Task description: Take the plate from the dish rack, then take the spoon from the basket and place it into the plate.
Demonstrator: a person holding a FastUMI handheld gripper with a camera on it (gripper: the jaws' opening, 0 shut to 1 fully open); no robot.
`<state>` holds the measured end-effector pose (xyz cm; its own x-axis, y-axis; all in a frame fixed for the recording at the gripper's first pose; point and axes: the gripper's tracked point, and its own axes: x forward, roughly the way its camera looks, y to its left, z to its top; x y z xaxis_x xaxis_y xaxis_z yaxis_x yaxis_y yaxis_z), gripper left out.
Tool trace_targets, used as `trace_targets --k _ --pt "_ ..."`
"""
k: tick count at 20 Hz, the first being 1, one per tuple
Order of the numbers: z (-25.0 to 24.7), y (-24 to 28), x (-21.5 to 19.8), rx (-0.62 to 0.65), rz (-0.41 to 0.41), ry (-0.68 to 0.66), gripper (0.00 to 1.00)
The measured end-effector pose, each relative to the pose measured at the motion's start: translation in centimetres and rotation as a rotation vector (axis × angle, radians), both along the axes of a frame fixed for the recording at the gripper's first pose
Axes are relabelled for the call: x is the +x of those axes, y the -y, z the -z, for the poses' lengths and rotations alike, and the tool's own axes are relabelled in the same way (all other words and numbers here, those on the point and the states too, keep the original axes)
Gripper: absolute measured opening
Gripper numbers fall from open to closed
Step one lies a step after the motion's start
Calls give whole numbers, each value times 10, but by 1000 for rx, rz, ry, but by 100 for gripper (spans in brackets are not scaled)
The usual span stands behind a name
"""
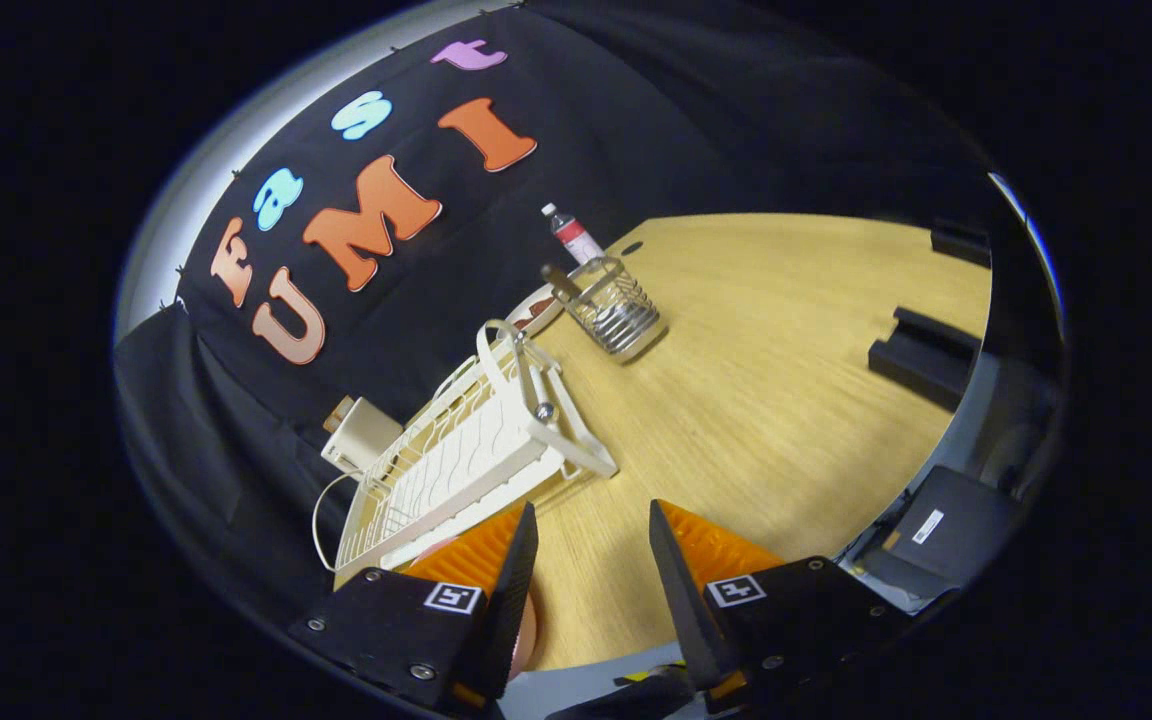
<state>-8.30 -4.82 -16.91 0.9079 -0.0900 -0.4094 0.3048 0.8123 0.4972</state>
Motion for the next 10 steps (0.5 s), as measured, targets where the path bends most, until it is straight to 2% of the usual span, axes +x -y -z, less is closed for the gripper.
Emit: trace_targets --k 3,4,10 --pt "-19 28 10 -108 15 43 74" --pt "-26 36 17 -151 17 61 78" --pt "-68 75 69 -412 70 211 88"
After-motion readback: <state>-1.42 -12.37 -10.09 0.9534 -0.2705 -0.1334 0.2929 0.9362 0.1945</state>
